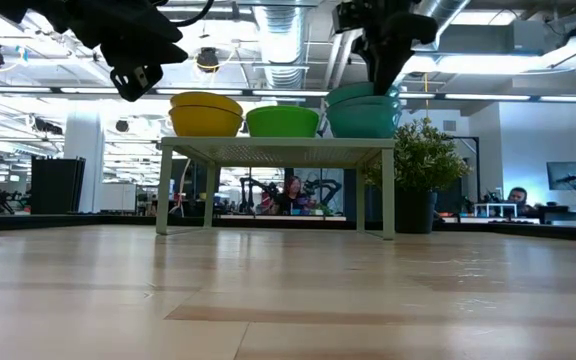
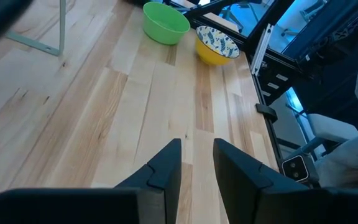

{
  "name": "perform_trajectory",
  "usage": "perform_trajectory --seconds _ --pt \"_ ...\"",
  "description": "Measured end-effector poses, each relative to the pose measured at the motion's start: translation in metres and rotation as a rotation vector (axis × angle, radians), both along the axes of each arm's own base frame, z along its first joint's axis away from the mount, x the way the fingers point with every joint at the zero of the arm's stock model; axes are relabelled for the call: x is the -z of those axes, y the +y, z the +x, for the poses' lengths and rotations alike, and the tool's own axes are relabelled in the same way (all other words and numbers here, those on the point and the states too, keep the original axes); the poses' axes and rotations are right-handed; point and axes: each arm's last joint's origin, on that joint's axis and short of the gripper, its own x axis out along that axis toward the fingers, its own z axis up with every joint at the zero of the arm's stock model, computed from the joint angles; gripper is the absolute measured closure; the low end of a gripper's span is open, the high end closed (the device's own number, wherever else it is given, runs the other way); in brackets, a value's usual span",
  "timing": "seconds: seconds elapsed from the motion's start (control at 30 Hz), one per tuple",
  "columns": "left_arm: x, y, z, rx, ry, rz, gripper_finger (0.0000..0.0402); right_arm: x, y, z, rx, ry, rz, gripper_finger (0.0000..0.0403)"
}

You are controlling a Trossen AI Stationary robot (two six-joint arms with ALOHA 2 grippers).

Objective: Pick & Place Mini bowls
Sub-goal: Stack the blue and white bowl on top of the blue and white bowl on the shelf, then stack the yellow and white bowl on top of the yellow and white bowl on the shelf

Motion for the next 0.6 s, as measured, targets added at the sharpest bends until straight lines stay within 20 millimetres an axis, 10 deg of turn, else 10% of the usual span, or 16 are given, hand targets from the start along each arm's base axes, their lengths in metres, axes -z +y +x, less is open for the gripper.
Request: perform_trajectory --seconds 0.6 --pt "0.0 0.0 0.0 0.0 -0.001 -0.001 0.0308 -0.034 0.018 -0.001 -0.058 -0.086 0.017 0.03"
